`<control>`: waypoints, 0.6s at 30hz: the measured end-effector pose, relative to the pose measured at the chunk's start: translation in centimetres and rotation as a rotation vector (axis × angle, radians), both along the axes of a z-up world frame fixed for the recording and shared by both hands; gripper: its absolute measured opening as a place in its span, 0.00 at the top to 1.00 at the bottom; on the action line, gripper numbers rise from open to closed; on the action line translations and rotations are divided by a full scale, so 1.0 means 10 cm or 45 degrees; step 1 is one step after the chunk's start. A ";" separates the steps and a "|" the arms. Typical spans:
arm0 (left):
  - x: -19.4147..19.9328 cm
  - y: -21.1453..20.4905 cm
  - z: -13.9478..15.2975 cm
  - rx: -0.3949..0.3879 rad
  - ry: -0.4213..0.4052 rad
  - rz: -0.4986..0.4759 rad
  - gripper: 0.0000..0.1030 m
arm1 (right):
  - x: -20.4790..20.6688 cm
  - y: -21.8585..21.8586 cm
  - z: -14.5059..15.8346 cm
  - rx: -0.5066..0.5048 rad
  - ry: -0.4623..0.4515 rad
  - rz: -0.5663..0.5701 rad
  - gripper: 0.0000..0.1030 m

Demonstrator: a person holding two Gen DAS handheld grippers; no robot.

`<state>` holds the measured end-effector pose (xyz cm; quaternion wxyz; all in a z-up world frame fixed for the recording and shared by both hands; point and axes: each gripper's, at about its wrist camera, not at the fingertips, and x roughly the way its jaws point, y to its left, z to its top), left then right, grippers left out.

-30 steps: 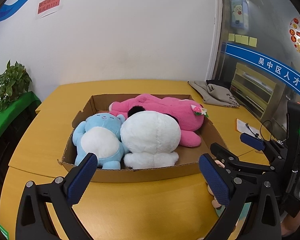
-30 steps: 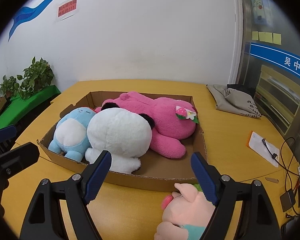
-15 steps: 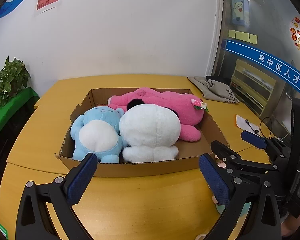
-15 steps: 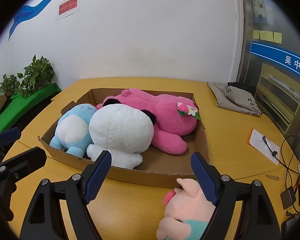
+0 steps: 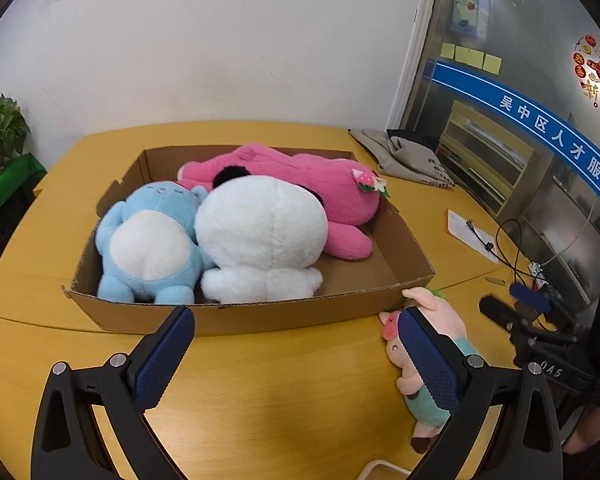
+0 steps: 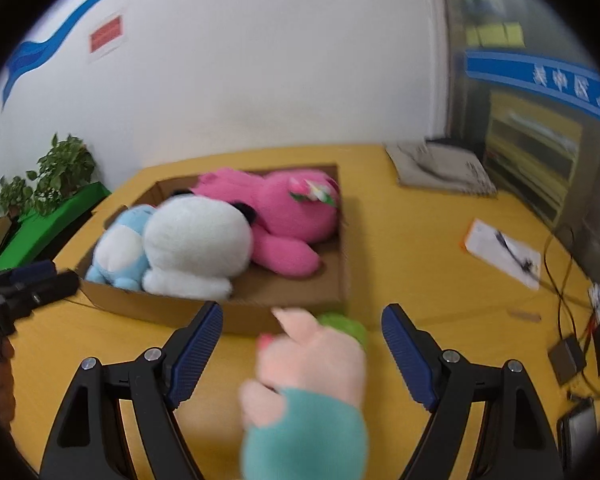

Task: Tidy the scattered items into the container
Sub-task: 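Move both grippers to the pink pig plush and close on it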

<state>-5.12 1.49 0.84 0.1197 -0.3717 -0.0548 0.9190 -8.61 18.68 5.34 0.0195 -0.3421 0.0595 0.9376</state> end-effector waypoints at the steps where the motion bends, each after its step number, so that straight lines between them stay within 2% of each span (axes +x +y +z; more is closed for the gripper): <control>1: -0.02 0.04 -0.03 0.007 -0.015 -0.012 0.00 | 0.01 0.07 -0.09 -0.021 -0.040 -0.009 0.21; 4: -0.06 0.12 -0.09 0.017 -0.045 -0.041 0.00 | 0.08 0.21 -0.38 -0.080 -0.145 -0.013 0.21; 6: -0.10 0.19 -0.14 0.022 -0.063 -0.058 0.00 | 0.12 0.16 -0.54 -0.061 -0.187 0.027 0.21; 10: -0.19 0.32 -0.22 0.027 -0.110 -0.106 0.00 | 0.18 -0.03 -0.65 -0.119 -0.176 0.153 0.22; 14: -0.31 0.47 -0.32 0.041 -0.155 -0.169 0.00 | 0.18 -0.35 -0.73 -0.108 -0.185 0.303 0.22; 15: -0.35 0.50 -0.36 0.044 -0.173 -0.188 0.00 | 0.18 -0.45 -0.76 -0.089 -0.186 0.340 0.22; 18: -0.48 0.64 -0.56 0.038 -0.262 -0.230 0.00 | 0.25 -0.72 -0.79 0.073 -0.133 0.389 0.21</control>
